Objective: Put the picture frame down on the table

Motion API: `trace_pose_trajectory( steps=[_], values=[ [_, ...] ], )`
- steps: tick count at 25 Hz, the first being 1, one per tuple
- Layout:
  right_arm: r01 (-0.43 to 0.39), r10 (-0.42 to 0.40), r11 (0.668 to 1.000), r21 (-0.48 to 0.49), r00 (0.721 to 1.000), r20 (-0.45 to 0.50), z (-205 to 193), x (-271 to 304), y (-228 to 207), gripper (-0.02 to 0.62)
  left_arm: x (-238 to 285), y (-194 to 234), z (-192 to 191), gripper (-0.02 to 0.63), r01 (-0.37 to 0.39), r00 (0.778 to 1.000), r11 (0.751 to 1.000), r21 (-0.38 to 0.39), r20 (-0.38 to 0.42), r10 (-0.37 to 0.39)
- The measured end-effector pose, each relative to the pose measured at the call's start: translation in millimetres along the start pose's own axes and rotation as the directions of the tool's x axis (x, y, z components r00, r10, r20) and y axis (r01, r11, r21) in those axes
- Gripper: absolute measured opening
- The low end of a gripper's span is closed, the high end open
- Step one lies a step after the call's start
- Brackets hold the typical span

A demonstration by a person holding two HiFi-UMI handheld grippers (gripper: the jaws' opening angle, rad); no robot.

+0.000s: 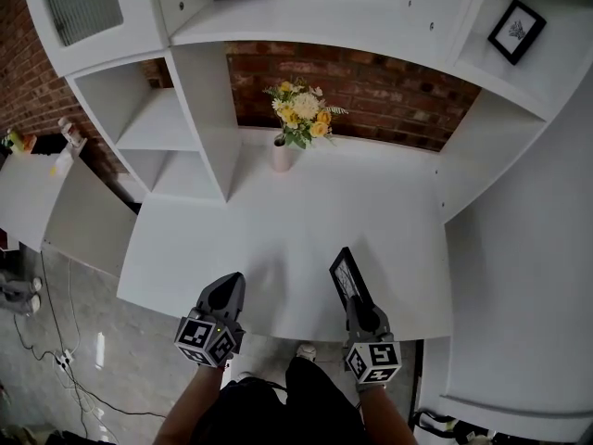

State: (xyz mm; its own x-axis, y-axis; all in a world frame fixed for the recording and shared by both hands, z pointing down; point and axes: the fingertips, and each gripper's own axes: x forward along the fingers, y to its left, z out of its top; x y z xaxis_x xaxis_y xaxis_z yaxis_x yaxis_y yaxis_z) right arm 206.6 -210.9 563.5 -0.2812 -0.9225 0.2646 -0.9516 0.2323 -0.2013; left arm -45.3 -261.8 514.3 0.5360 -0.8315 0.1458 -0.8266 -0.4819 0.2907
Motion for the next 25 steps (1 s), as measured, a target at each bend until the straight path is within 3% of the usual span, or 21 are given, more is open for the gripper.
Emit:
trace_pose_trajectory(
  steps=[17,25],
  values=[
    [-0.129,0.127,0.99,-0.047,0.991,-0.048,-17,18,-11,0.023,20,-23,-6,-0.003,-0.078,0.996,0.997,0.019,-0.047,0.079],
    [-0.145,0.131,0.986,-0.087,0.98,-0.148,-33,24,-6,0.025,43,-22,-6,-0.003,-0.027,0.998,0.999,0.032,-0.058,0.029]
  ],
)
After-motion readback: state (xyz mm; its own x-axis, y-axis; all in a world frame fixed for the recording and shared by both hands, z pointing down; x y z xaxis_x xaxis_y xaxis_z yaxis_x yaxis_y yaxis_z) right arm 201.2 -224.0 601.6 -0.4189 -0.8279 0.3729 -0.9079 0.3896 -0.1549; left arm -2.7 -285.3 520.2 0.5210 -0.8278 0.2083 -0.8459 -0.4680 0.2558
